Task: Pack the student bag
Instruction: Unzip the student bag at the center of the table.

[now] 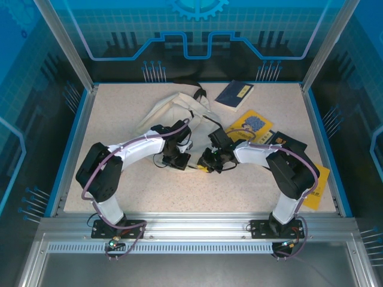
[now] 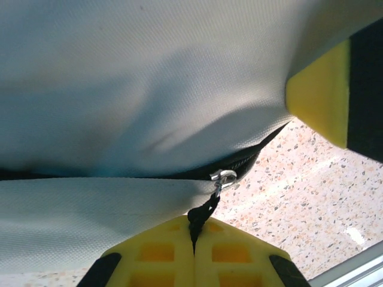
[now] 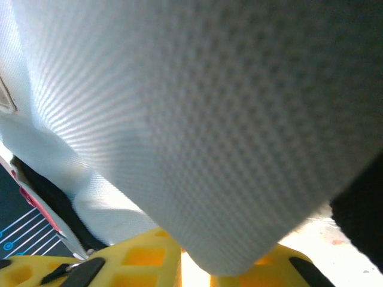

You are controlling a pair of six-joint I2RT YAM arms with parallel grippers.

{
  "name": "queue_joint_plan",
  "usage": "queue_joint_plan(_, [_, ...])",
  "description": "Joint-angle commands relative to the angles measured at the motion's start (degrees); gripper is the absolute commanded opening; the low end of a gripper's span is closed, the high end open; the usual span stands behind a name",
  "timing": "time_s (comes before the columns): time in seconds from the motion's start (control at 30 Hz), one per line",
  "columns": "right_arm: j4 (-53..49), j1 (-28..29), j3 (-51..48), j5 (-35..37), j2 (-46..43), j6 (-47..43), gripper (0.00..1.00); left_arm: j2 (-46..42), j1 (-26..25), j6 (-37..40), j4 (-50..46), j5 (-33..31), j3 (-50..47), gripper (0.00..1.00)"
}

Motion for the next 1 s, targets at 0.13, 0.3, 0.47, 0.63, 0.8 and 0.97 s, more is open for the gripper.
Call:
queue_joint_plan(0.13, [-7.1, -0.1, -0.1, 5.4, 1.0, -2.4, 0.11, 3.2, -0.1, 3.8, -8.5, -7.1, 5.5, 0.0])
queue_joint_plan(0.3, [-9.3, -0.2, -0.7, 8.5, 0.6, -3.5, 0.09, 4.6, 0.7, 3.7, -9.9, -9.0, 8.3, 0.0])
queue_joint_plan(0.47, [-11.3, -0.3, -1.0, 10.8, 0.5, -4.1, 0.06, 5.3, 1.9, 3.2, -10.5, -10.8, 9.5, 0.0])
queue_joint_plan(0.63, [-12.1, -0.6, -0.8, 11.7, 0.6, -4.5, 0.06, 6.1, 2.9, 2.7, -11.4, -11.4, 9.6, 0.0])
queue_joint_plan(0.8, [-10.9, -0.5, -0.2, 10.8, -0.2, -5.8, 0.07, 6.3, 3.2, 2.6, -12.0, -12.2, 9.3, 0.0])
queue_joint_plan(0.97, [-13.0, -0.6, 2.1, 10.9, -1.4, -7.6, 0.07, 5.4, 4.5, 1.6, -12.5, -12.5, 9.1, 0.0])
